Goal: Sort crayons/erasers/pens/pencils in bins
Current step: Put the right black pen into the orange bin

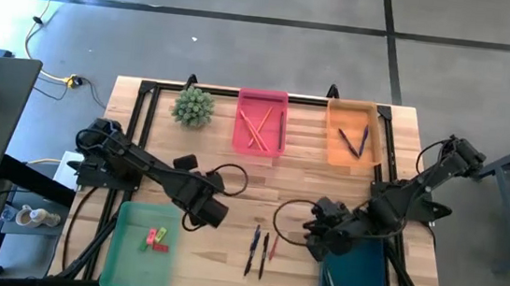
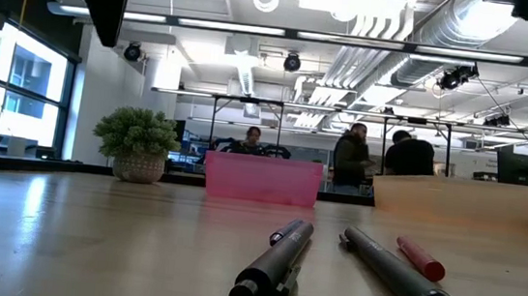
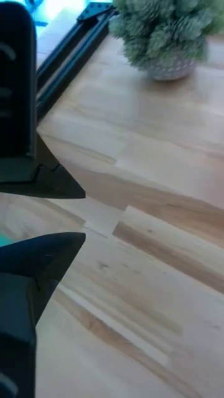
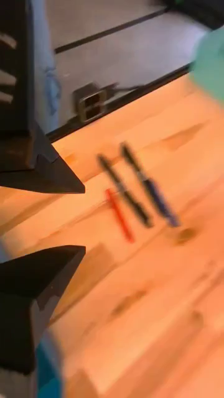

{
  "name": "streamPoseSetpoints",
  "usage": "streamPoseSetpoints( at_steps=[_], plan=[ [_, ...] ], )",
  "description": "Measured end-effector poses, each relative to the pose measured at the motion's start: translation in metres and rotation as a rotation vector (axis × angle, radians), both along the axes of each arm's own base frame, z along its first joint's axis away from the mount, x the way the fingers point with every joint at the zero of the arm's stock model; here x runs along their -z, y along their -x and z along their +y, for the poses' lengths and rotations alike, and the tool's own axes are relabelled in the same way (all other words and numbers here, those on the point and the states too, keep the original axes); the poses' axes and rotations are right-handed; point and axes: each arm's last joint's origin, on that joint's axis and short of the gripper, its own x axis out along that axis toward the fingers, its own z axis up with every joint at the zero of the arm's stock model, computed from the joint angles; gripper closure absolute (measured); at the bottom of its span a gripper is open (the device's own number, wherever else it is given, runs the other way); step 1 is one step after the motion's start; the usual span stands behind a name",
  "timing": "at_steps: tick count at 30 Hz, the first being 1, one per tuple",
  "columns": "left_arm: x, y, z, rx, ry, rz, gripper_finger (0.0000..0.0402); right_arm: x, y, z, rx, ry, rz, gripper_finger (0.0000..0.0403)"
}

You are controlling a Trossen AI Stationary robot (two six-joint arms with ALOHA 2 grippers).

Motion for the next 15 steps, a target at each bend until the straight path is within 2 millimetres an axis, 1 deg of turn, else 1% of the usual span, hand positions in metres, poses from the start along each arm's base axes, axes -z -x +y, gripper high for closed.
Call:
streamPoseSetpoints(
  at_steps=[3,5,8,15],
  plan=[
    [0.003,0.012,0.004,-0.012,0.001,-0.034,0.0325,-0.013,-0.007,-0.006,0.005,0.022,-0.049,0.0265],
    [0.005,0.019,0.009,-0.037,0.014,-0.088,0.0330,-0.021,-0.013,-0.009,0.009,0.039,-0.081,0.0265],
    [0.003,0.035,0.019,-0.079,0.011,-0.153,0.0337,-0.031,-0.022,-0.013,0.010,0.063,-0.107,0.0265],
    [0.007,0.066,0.049,-0.173,0.009,-0.281,0.0347,-0.041,-0.047,-0.018,0.028,0.106,-0.063,0.0265]
  ],
)
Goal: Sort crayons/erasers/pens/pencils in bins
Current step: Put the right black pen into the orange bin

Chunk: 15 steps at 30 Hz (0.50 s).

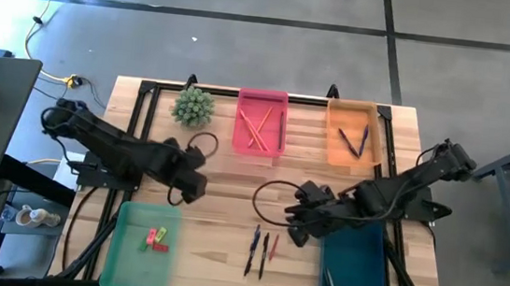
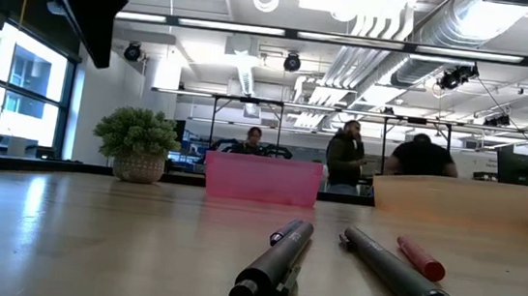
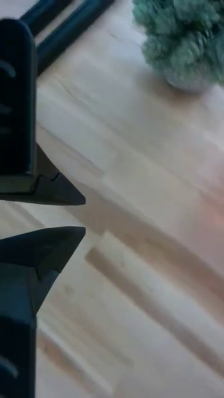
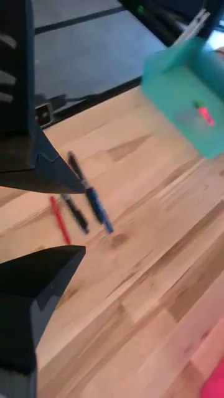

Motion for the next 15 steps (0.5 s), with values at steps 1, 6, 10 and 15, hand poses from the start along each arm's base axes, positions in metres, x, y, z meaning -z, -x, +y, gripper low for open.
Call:
streamPoseSetpoints(
  at_steps=[1,6,10,15],
  plan=[
    [0.001,0.003,0.004,-0.015,0.000,-0.017,0.0348,-0.001,-0.004,0.000,0.015,-0.009,0.004,0.0265],
    [0.006,0.022,0.023,-0.083,0.006,-0.075,0.0349,0.000,-0.023,0.003,0.098,-0.027,0.077,0.0265],
    [0.008,0.032,0.035,-0.103,0.017,-0.135,0.0349,0.003,-0.042,0.011,0.141,-0.059,0.130,0.0265],
    [0.007,0.037,0.046,-0.071,0.055,-0.219,0.0349,0.011,-0.069,0.023,0.202,-0.106,0.175,0.0265]
  ],
)
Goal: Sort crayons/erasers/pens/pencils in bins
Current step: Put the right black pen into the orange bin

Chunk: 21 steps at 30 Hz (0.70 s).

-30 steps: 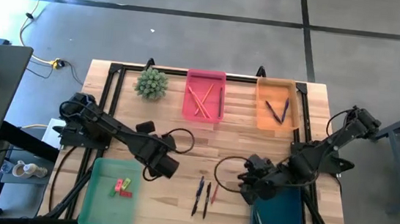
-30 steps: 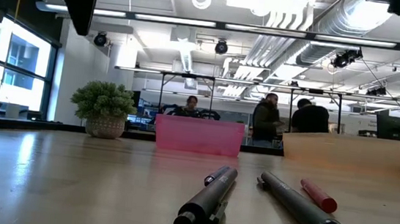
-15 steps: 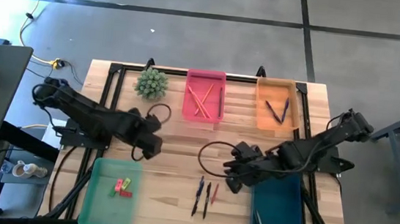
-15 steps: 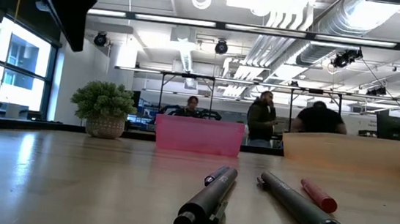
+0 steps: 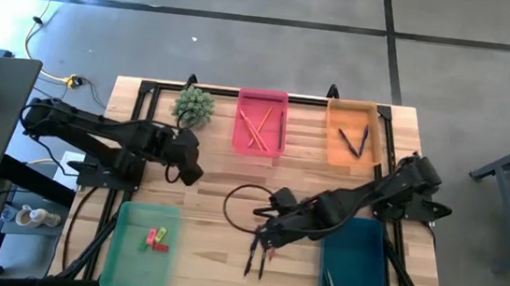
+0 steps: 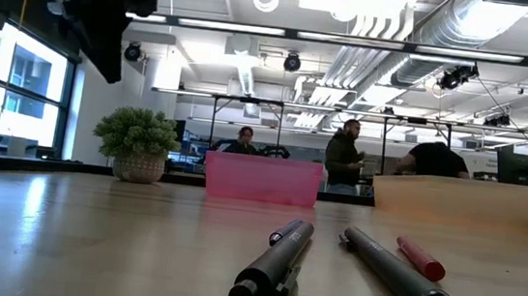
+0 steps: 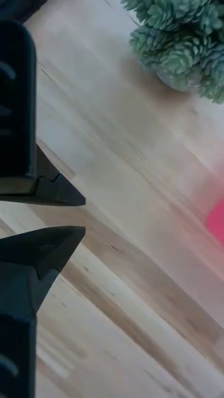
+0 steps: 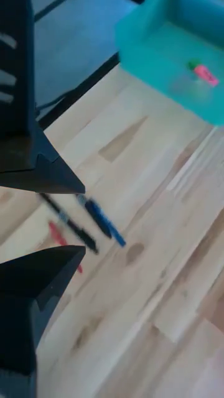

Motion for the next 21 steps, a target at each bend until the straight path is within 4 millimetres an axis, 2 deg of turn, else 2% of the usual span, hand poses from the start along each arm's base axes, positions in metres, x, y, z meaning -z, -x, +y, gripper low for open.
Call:
streamPoseSetpoints(
  at_steps=[6,13,21],
  plan=[
    [-0.005,0.004,0.008,0.058,0.028,-0.023,0.0349,0.022,-0.023,0.011,0.131,-0.060,0.047,0.0265],
    [-0.011,0.010,0.015,0.134,0.043,-0.048,0.0349,0.052,-0.035,0.018,0.258,-0.119,0.136,0.0265],
    [-0.016,0.016,0.025,0.110,0.026,-0.069,0.0349,0.081,-0.044,0.026,0.366,-0.152,0.188,0.0265]
  ],
)
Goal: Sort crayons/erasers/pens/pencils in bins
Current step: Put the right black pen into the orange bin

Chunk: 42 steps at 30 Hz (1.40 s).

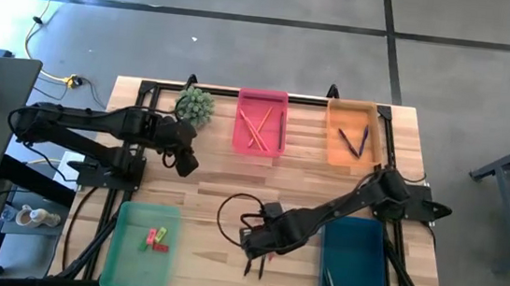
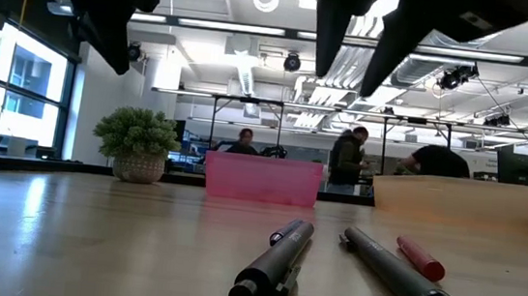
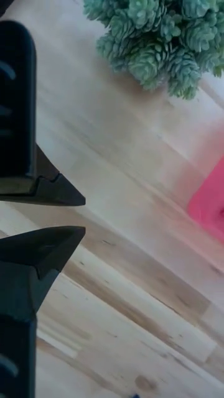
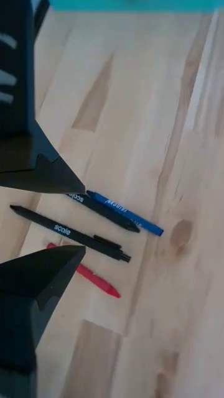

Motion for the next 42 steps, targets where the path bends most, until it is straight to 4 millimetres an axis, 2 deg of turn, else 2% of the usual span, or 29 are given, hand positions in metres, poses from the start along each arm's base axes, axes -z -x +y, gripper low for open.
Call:
streamPoseSetpoints(
  at_steps=[8,19,32,37,42],
  plan=[
    [0.000,0.001,0.002,0.029,0.005,0.004,0.0349,0.027,-0.006,0.007,0.091,-0.008,0.054,0.0265],
    [0.000,0.001,0.002,0.046,0.001,0.009,0.0349,0.064,-0.015,0.012,0.125,-0.003,0.107,0.0265],
    [0.000,0.001,0.002,0.048,0.003,0.008,0.0349,0.090,-0.018,0.015,0.136,-0.012,0.179,0.0265],
    [0.000,0.001,0.002,0.048,0.003,0.008,0.0349,0.093,-0.019,0.015,0.137,-0.013,0.186,0.0265],
    [0.000,0.001,0.002,0.048,0.003,0.009,0.0349,0.095,-0.019,0.011,0.150,-0.009,0.194,0.0292]
  ],
)
